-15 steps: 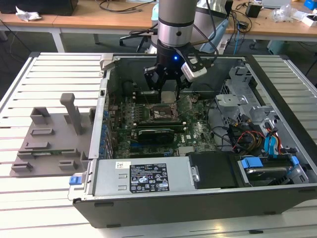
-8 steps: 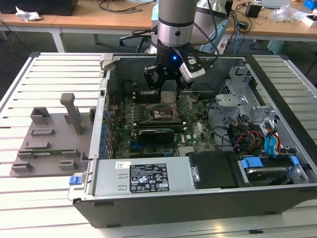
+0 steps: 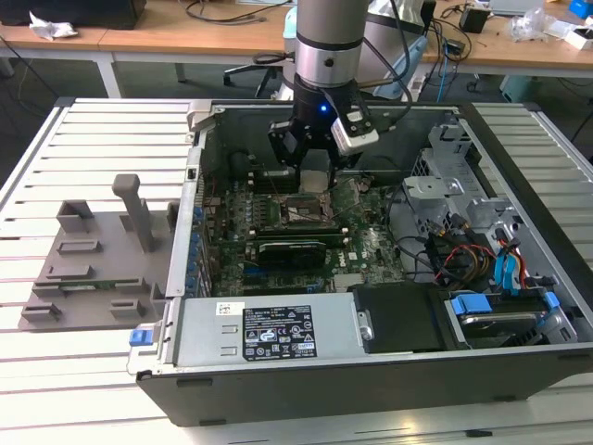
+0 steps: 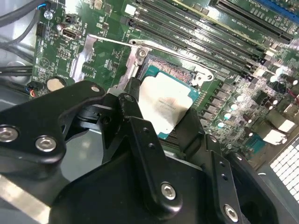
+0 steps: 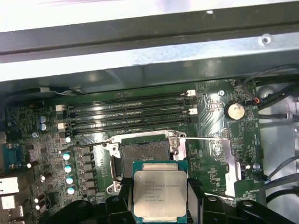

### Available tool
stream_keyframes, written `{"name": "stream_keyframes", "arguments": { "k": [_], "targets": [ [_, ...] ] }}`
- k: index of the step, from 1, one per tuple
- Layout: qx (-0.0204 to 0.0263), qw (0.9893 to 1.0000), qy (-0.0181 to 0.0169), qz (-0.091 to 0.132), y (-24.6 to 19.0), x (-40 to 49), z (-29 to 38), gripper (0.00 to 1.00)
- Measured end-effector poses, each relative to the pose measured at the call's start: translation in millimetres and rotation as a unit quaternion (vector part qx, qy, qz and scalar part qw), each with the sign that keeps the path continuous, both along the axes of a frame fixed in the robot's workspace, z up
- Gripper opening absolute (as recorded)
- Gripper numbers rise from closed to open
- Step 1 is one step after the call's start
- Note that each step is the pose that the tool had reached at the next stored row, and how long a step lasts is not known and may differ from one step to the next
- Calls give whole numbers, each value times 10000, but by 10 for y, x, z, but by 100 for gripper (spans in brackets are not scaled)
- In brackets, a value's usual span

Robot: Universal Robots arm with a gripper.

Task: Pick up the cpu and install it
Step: 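Place the cpu into insertion slot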

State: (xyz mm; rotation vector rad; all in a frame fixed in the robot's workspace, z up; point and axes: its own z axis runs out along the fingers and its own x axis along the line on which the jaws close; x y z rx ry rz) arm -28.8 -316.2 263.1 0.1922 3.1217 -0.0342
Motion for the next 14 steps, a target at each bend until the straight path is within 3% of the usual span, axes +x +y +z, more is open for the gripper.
{"name": "stream_keyframes", "arguments": {
  "k": [2, 14],
  "targets": [
    [0, 9998, 0, -206, 0, 0, 0, 55],
    [0, 9978, 0, -657, 0, 0, -1, 55]
  ]
}}
